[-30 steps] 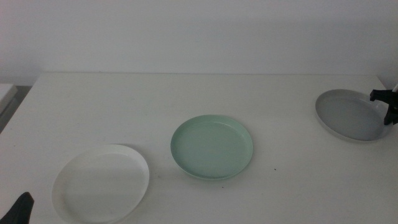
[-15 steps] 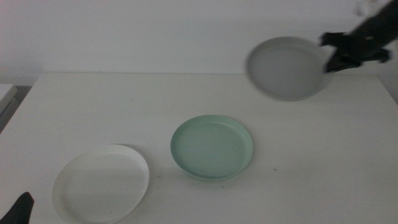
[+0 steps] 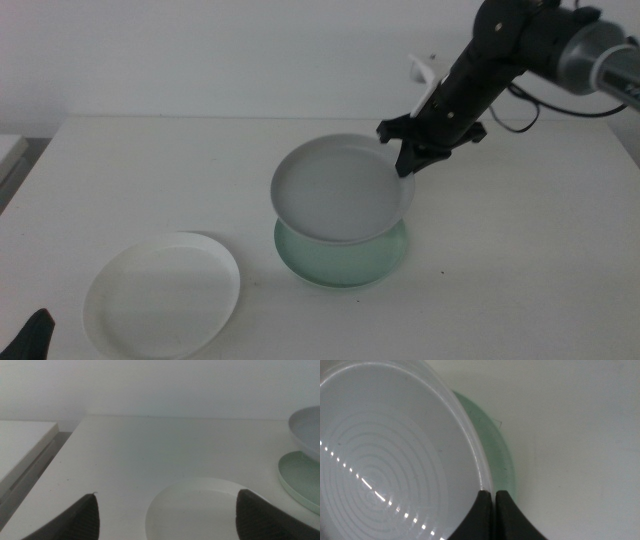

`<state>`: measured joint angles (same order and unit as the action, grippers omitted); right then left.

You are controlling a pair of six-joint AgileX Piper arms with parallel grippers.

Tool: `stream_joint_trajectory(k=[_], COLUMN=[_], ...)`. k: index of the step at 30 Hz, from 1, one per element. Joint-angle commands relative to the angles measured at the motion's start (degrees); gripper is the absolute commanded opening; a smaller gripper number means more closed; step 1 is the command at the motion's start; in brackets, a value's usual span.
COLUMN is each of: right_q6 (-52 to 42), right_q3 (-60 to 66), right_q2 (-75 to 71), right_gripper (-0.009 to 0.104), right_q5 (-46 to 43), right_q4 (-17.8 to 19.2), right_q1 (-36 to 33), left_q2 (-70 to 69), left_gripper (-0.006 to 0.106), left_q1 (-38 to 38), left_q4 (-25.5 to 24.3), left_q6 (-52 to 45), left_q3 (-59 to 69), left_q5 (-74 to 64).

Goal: Stack the three bowls on top of each other.

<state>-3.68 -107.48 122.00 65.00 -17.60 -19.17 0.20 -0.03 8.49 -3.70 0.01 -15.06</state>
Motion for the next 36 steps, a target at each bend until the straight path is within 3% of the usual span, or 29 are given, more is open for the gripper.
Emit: stream_joint_trajectory(k=[1, 30, 33, 36], right_q6=[-0.4, 2.2, 2.2, 2.2], right_q3=[-0.1, 0.0, 0.0, 0.0], right_q2=[0.7, 5.2, 5.2, 5.2], right_gripper=[-0.002, -0.002, 0.008, 0.027], right_q5=[0.0, 1.5, 2.7, 3.0], right_q4=[0.7, 1.7, 1.6, 1.6], right_q1=[-0.4, -0.5, -0.5, -0.5], left_q2=[-0.2, -0.2, -0.2, -0.2], left_gripper=[0.094, 0.094, 0.094, 0.094], left_q1=[-0.4, -0.4, -0.4, -0.4], left_q4=[-0.1, -0.1, -0.1, -0.1], left_q6=[0.1, 0.1, 0.1, 0.1], left_q3=[0.0, 0.0, 0.0, 0.0], left_q5=[1.0, 1.0, 1.0, 1.0])
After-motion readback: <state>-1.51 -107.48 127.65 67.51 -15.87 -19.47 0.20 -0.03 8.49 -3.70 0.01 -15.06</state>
